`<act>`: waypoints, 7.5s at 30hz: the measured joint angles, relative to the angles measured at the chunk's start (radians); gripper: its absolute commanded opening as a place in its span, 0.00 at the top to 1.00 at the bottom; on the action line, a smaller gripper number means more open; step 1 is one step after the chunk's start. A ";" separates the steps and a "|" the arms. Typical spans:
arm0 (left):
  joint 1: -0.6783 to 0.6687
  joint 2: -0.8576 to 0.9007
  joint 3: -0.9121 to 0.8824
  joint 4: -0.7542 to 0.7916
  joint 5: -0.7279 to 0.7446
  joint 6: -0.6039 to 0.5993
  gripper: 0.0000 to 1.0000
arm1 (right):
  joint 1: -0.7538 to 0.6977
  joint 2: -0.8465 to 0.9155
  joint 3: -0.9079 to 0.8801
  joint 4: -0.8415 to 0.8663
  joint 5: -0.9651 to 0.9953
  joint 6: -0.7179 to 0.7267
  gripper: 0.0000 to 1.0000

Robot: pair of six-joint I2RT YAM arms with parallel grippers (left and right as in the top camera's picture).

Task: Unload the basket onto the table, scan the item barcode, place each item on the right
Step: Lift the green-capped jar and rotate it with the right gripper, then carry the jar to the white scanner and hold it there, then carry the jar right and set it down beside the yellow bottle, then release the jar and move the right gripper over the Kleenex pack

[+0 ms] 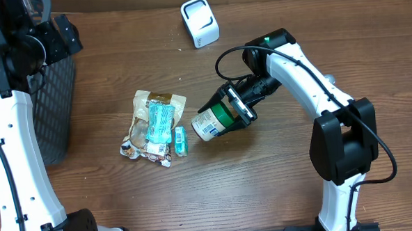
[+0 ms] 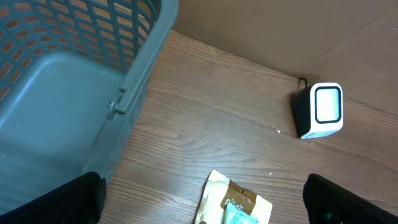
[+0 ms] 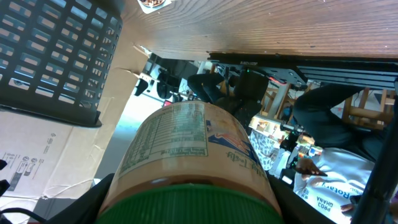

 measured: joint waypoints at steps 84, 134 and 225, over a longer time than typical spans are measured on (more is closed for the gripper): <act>0.000 0.000 0.000 0.000 0.000 0.000 0.00 | 0.017 0.375 0.613 1.316 1.109 -0.547 0.96; 0.000 0.000 0.000 0.000 0.000 0.000 0.00 | 0.016 0.341 0.606 1.037 1.051 -0.533 0.96; 0.000 0.000 0.000 0.000 0.000 0.000 0.00 | -0.026 -0.108 0.272 0.174 1.145 -0.367 0.13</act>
